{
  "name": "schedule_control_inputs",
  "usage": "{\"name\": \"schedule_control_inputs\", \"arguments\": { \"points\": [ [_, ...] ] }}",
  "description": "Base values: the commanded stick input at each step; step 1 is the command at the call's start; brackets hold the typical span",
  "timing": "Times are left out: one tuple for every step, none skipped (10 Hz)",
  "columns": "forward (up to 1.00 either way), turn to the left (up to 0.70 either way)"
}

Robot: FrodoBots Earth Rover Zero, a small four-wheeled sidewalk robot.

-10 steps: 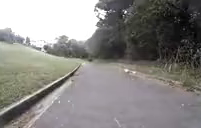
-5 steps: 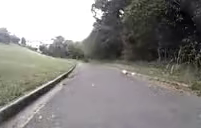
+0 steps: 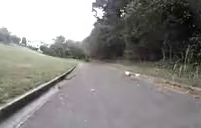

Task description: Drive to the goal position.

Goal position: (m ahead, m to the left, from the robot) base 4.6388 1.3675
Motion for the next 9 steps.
{"name": "schedule_control_inputs", "arguments": {
  "points": [
    [1.0,0.0],
    [1.0,0.0],
    [1.0,0.0],
    [1.0,0.0],
    [1.0,0.0],
    [1.0,0.0],
    [1.0,0.0],
    [1.0,0.0],
    [1.0,0.0]
  ]
}}
